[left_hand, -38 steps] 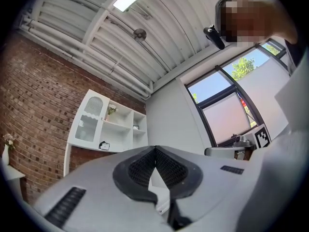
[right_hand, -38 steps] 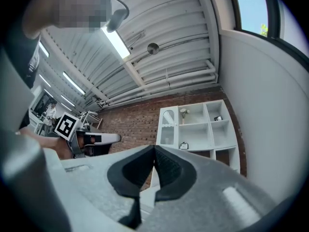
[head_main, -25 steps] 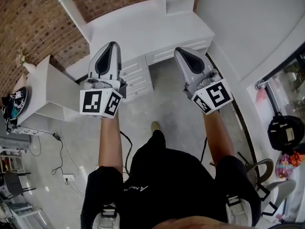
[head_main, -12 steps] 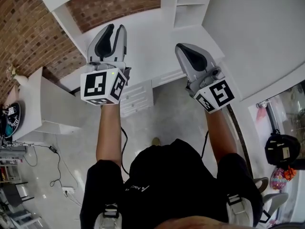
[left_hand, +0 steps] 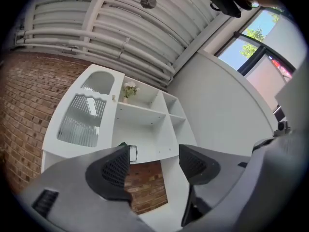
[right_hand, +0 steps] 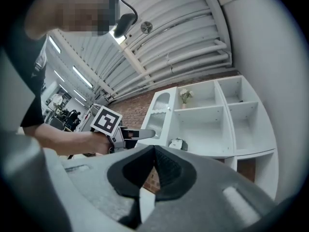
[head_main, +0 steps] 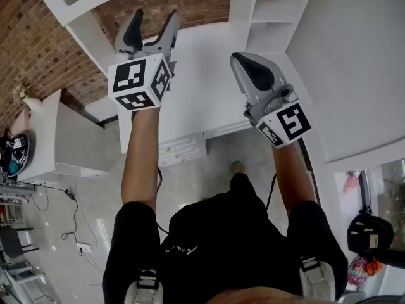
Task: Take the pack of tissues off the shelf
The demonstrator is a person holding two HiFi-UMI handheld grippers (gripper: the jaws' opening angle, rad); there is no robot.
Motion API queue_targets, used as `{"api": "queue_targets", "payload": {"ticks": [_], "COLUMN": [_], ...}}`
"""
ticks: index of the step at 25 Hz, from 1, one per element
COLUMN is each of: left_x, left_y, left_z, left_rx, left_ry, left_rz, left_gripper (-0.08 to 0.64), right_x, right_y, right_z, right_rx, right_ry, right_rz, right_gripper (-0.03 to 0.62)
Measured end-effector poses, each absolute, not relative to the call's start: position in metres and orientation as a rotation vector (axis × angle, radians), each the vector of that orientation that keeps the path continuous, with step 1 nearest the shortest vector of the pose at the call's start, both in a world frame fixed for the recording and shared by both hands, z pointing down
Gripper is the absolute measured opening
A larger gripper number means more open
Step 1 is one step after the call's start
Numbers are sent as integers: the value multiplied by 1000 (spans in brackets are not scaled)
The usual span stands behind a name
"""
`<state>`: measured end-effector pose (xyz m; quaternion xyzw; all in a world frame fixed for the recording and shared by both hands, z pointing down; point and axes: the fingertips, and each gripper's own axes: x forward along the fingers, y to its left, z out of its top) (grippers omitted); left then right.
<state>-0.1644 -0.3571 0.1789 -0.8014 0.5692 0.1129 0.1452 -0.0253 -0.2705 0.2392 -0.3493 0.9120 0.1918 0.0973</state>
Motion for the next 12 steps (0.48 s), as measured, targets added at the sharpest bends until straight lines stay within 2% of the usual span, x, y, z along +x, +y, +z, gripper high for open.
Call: {"api": "queue_targets", "payload": {"ticks": [7, 12], "left_x": [-145, -157], "left_y": [-484, -554], "left_z": [169, 159], "left_rx": [-2189, -2093], "left_ry": [1837, 1991], "left_rz": [242, 199], "left_gripper": [368, 398], "right_x": [14, 22], "right_y": [-382, -431], "right_z": [226, 233], "right_rx": [-840, -673], "right_ry": [2735, 2801], "right_rz": [589, 615], "right_gripper": [2, 2]}}
